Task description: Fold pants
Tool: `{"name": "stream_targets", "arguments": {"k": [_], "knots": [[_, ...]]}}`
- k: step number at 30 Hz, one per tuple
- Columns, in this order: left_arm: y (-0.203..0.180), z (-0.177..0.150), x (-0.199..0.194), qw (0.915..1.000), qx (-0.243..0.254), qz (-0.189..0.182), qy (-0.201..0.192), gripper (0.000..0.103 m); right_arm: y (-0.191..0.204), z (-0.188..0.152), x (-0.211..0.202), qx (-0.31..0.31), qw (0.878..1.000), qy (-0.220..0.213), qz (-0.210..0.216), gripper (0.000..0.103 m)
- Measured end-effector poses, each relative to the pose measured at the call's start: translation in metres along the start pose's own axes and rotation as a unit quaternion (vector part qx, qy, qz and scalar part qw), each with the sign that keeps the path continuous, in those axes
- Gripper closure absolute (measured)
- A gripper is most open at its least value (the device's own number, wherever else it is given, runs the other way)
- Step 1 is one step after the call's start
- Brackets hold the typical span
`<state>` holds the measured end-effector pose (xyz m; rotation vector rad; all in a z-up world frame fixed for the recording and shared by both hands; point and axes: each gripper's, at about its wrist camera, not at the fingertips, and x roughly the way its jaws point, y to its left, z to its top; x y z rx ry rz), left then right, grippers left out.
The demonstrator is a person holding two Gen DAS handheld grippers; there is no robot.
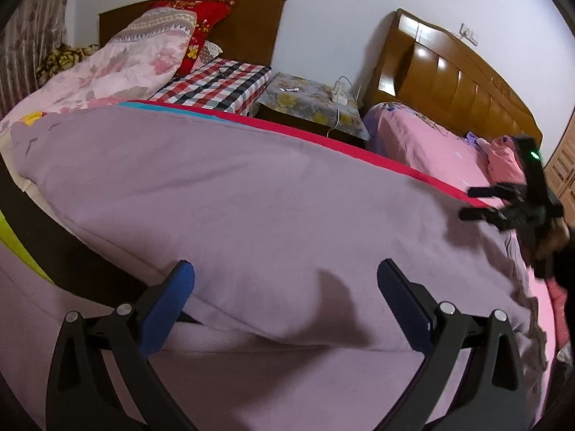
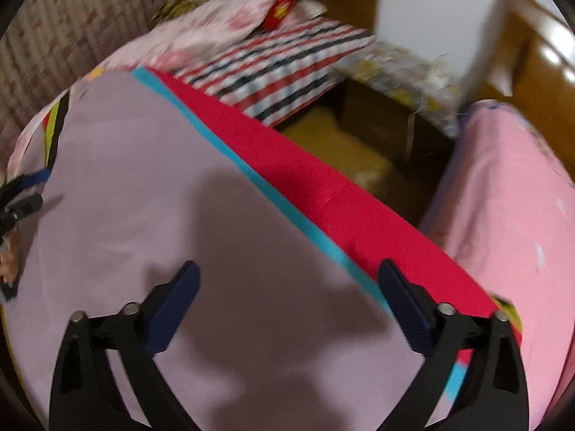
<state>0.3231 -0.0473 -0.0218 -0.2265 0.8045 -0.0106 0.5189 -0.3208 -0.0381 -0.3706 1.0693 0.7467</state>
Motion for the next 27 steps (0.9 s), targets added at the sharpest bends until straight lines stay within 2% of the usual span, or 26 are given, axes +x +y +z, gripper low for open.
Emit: {"name": "stream_targets", "arguments": {"k": [2,5,6,7,9,12,13,16,19,21,24,26,27], "knots": [[0.002,-0.002,-0.001,1.0000,0.001,-0.002,0.002,0.001,-0.007,0.005,0.010,0.000,0.999,0.017,0.046,0.029],[0.007,-0.006,-0.002,0.9999,-0.012,-0.010,-0.004,0.001,-0.008,0.010,0.012,-0.022,0.997,0.019,0.072,0.030],[0.009,-0.006,-0.002,0.9998,-0.017,-0.013,-0.005,0.001,-0.009,0.009,0.011,-0.022,0.997,0.020,0.074,0.037],[0.009,-0.007,0.000,0.9997,-0.020,-0.013,-0.003,0.001,-0.008,0.008,0.009,-0.023,0.996,0.021,0.083,0.049],[0.007,-0.008,0.004,0.9997,-0.020,-0.009,0.007,0.001,-0.003,0.004,0.004,-0.025,0.996,0.023,0.084,0.061],[0.007,-0.009,0.002,0.9996,-0.025,-0.011,0.009,0.001,0.016,-0.007,-0.014,-0.042,0.998,0.007,0.042,0.080],[0.008,-0.008,0.001,0.9994,-0.029,-0.016,0.010,0.001,0.026,-0.011,-0.025,-0.048,0.999,-0.008,0.018,0.082],[0.014,-0.008,-0.004,0.9970,-0.060,-0.040,0.029,0.002,0.055,-0.018,-0.060,-0.059,0.996,-0.059,-0.027,0.083],[0.023,-0.009,-0.012,0.9927,-0.090,-0.064,0.047,0.002,0.112,-0.041,-0.109,-0.074,0.987,-0.121,-0.077,0.084],[0.031,-0.010,-0.022,0.9895,-0.110,-0.079,0.051,0.002,0.152,-0.061,-0.131,-0.084,0.981,-0.146,-0.102,0.084],[0.040,-0.018,-0.048,0.9870,-0.126,-0.092,0.038,0.002,0.218,-0.100,-0.150,-0.109,0.970,-0.163,-0.144,0.086],[0.043,-0.028,-0.067,0.9878,-0.119,-0.095,0.029,0.002,0.259,-0.130,-0.151,-0.111,0.965,-0.166,-0.171,0.087],[0.043,-0.033,-0.074,0.9883,-0.114,-0.097,0.029,0.002,0.275,-0.142,-0.149,-0.116,0.961,-0.168,-0.185,0.093]]}}
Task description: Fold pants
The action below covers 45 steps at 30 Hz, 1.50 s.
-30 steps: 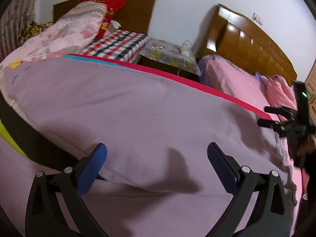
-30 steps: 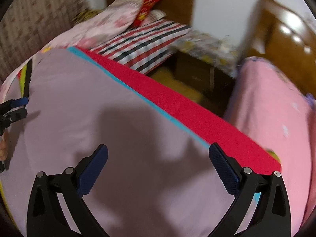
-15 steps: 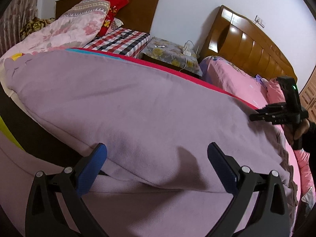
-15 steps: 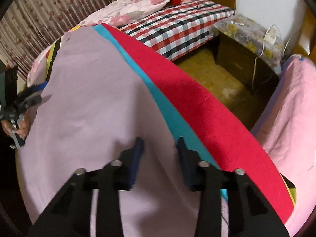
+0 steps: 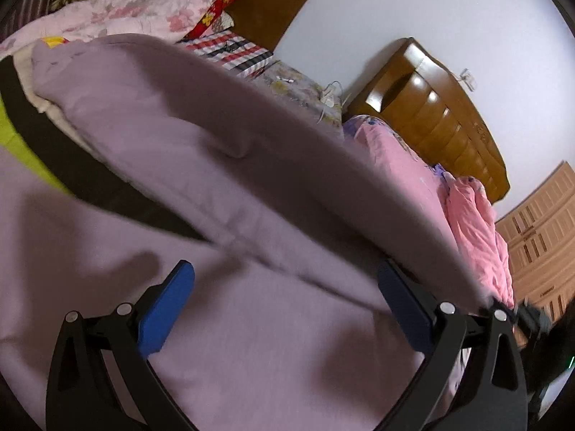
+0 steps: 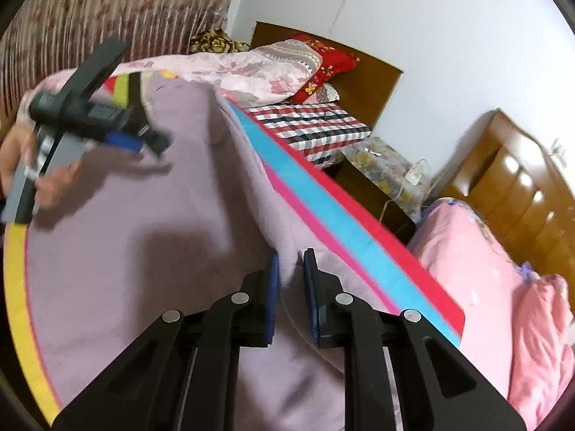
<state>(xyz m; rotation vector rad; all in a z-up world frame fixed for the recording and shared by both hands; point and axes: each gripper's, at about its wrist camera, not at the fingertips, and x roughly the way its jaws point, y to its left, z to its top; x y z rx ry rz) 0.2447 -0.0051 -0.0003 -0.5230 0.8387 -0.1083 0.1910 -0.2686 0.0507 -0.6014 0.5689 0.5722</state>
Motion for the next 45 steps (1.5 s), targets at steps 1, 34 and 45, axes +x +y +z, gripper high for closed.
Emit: {"name": "stream_targets", "arguments": {"k": [1,34,45], "knots": [[0.001,-0.009,-0.006,1.0000,0.006,-0.001,0.003,0.002,0.021,-0.009,-0.008,-0.011,1.000,-0.001,-0.020,0.101],[-0.005,-0.016,0.055,0.9817,-0.080,-0.169,0.035,0.097,0.052,-0.064,-0.005,0.406,0.909,0.000,0.089,0.012],[-0.014,-0.040,0.003,0.9793,-0.044,-0.198,0.009,0.097,0.013,-0.090,0.037,0.630,0.762,-0.043,0.147,0.025]]}}
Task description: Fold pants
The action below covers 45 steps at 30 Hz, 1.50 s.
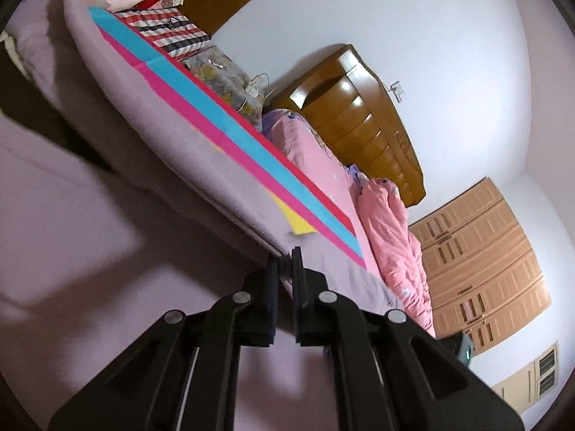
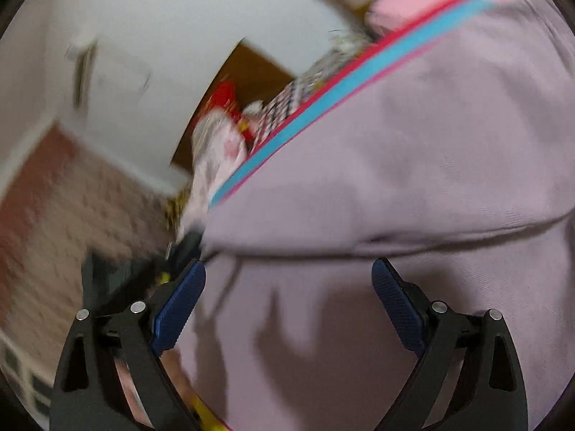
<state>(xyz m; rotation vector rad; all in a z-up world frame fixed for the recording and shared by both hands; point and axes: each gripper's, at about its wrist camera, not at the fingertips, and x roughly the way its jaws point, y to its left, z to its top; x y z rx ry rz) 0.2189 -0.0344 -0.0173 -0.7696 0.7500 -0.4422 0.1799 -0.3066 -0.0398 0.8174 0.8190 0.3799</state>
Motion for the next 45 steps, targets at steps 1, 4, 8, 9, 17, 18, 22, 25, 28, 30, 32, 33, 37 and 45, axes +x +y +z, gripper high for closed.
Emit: {"name": "stream_targets", "arguments": {"k": [1,4,8,9,17,18,22,25,28,30,32,33,37,45], "knots": [[0.002,-0.003,0.000,1.0000,-0.001,0.000,0.002,0.097,0.000,0.001,0.001,0.006,1.000,0.000,-0.008,0.027],[0.014,-0.010,-0.002,0.9999,0.000,0.010,0.005,0.097,-0.003,-0.001,-0.001,0.025,0.999,-0.027,-0.028,0.060],[0.028,-0.013,-0.003,0.9997,-0.007,0.018,0.011,0.097,-0.011,-0.008,-0.006,0.047,0.997,-0.057,-0.032,0.087],[0.032,-0.011,-0.001,0.9996,-0.014,0.017,0.015,0.094,-0.009,-0.010,-0.007,0.041,0.997,-0.059,-0.031,0.087],[0.039,0.013,0.013,0.9987,-0.045,0.014,0.018,0.027,-0.001,-0.024,-0.001,0.016,1.000,-0.001,-0.022,0.035],[0.039,0.016,0.018,0.9982,-0.048,0.028,0.022,0.027,0.008,-0.027,-0.006,-0.005,1.000,-0.014,-0.019,0.015],[0.040,0.019,0.024,0.9970,-0.066,0.035,0.022,0.045,0.027,-0.032,-0.010,-0.045,0.998,-0.011,-0.044,0.014],[0.046,0.022,0.037,0.9965,-0.063,0.032,0.046,0.101,0.023,-0.036,-0.005,-0.024,0.998,0.006,-0.049,0.014],[0.031,0.021,0.017,0.9993,-0.036,-0.001,0.005,0.101,0.023,-0.038,-0.003,-0.017,0.998,0.016,-0.050,0.014],[0.007,0.020,-0.006,0.9997,0.002,-0.016,-0.020,0.102,0.022,-0.041,-0.002,-0.008,0.999,0.019,-0.035,0.014],[-0.010,0.020,-0.026,0.9985,0.015,-0.043,-0.030,0.102,0.020,-0.038,0.002,0.012,1.000,0.020,-0.005,0.014],[-0.017,0.020,-0.034,0.9979,0.020,-0.053,-0.030,0.102,0.017,-0.036,0.004,0.035,0.999,0.017,0.023,0.014],[-0.027,0.006,-0.045,0.9986,0.034,-0.038,-0.010,0.102,0.004,-0.033,0.007,0.108,0.988,-0.017,0.105,0.014],[0.030,-0.033,-0.053,0.9982,-0.035,-0.024,0.043,0.065,-0.003,-0.040,-0.015,0.120,0.988,-0.060,0.077,0.088]]}}
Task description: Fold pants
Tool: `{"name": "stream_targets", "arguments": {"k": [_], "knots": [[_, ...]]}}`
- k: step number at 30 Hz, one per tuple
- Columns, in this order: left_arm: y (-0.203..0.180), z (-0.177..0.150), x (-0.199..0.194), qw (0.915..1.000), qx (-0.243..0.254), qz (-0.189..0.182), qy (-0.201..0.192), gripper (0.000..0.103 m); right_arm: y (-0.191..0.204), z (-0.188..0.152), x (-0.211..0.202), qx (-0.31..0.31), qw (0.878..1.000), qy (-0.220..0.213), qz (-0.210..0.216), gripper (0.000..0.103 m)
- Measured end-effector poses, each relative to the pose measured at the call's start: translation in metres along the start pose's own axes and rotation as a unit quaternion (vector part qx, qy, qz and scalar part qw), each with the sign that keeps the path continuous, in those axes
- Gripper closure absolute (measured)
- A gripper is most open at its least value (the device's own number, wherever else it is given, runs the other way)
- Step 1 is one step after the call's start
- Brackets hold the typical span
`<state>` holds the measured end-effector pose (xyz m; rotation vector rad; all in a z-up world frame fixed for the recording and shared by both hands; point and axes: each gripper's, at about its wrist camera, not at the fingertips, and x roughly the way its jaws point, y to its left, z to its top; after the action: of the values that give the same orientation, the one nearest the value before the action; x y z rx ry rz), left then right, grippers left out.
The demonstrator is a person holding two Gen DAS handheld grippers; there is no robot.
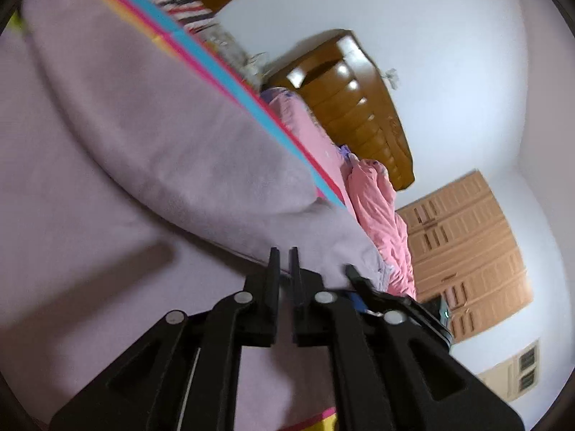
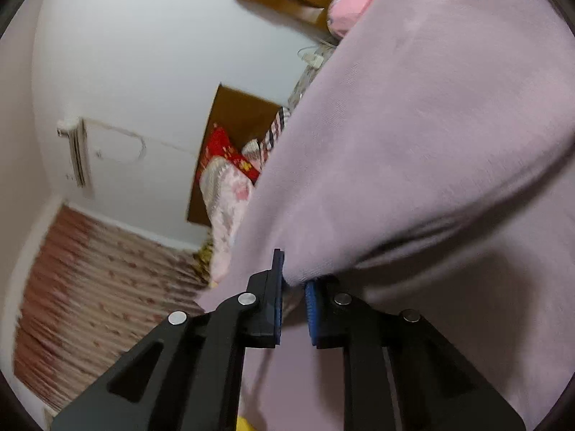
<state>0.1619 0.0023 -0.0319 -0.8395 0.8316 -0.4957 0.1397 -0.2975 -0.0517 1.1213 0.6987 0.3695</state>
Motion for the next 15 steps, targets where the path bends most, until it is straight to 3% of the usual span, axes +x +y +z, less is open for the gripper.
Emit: {"name": "stream_targets", "arguments": {"k": [1,2,3,6,10,13,14,15], "knots": [[0.005,-0.001,0.000,0.9999,-0.010,0.007,-0.003,0.045,0.004,0.001,-0.005,-0.004,1.000,-0.004,0.004,0.089],[0.008,-0.001,-0.002,0.9997,-0.020,0.011,-0.009,0.012,0.010,0.002,-0.009,-0.007,1.000,-0.008,0.009,0.089],[0.012,-0.002,-0.003,0.9993,-0.031,0.012,-0.018,0.008,0.014,0.003,-0.012,-0.010,1.000,-0.012,0.015,0.089],[0.011,-0.004,-0.001,0.9995,-0.023,0.014,-0.017,0.008,0.032,0.007,-0.017,-0.009,0.999,-0.014,0.039,0.089],[0.013,0.005,0.004,0.9986,-0.042,-0.024,-0.022,0.005,0.047,0.008,-0.019,-0.014,0.999,0.003,0.050,0.089],[0.027,0.024,0.002,0.9954,-0.065,-0.010,-0.070,0.011,0.039,0.004,-0.032,-0.015,0.999,0.010,0.049,0.089],[0.034,0.031,-0.002,0.9933,-0.078,-0.007,-0.085,0.021,0.037,0.004,-0.032,-0.013,0.999,0.013,0.045,0.089],[0.044,0.036,-0.009,0.9902,-0.097,-0.001,-0.100,0.046,0.029,0.005,-0.038,-0.012,0.999,0.016,0.042,0.089]]}}
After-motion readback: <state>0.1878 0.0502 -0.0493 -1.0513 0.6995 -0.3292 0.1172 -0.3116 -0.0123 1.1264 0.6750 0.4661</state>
